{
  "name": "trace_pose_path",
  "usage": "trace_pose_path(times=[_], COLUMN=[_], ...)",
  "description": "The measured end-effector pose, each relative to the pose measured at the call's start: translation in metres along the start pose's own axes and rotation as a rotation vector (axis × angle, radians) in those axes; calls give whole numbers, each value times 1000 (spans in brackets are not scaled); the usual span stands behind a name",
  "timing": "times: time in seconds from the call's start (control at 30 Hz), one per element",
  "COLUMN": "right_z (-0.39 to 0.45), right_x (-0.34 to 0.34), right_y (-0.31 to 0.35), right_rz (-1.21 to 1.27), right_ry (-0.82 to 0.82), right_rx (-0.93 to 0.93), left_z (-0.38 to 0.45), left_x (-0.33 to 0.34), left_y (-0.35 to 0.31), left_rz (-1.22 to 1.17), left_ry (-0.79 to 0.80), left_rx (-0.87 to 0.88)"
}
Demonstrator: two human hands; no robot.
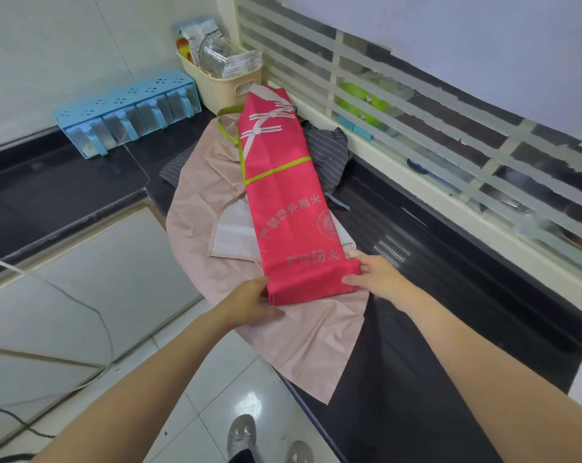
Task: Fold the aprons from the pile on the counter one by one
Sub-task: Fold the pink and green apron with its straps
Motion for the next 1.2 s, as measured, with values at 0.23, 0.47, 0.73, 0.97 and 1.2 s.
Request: trace_pose_path(times=[0.23,0.47,0.73,0.97,1.2], right_z=[32,39,51,27,20], right_x=[14,32,38,53,60], right_y=[11,13,-8,31,2], right_rz=[-304,-598,-454,-1041,-1058], right_ry=[-224,-390,-453,-439,224], right_rx=[-26,-35,134,-301,-363], left_z=[12,21,22,40,28], left_x=[-12,-17,-51,-13,-20], left_y=[31,24,6,-11,10], left_rz=[-463,-32,547,880,754], left_ry=[-167,-132,-513,-117,39], left_rx=[-377,-523,-362,151,175])
Point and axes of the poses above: each hand's wrist, its own z-axis towards the middle knuckle, its own x-axis out of the palm, y = z × x, the point moved 7 cm from there along z, towards the middle knuckle, and after that the axes turned 12 degrees about z, right-handed, at the moved point
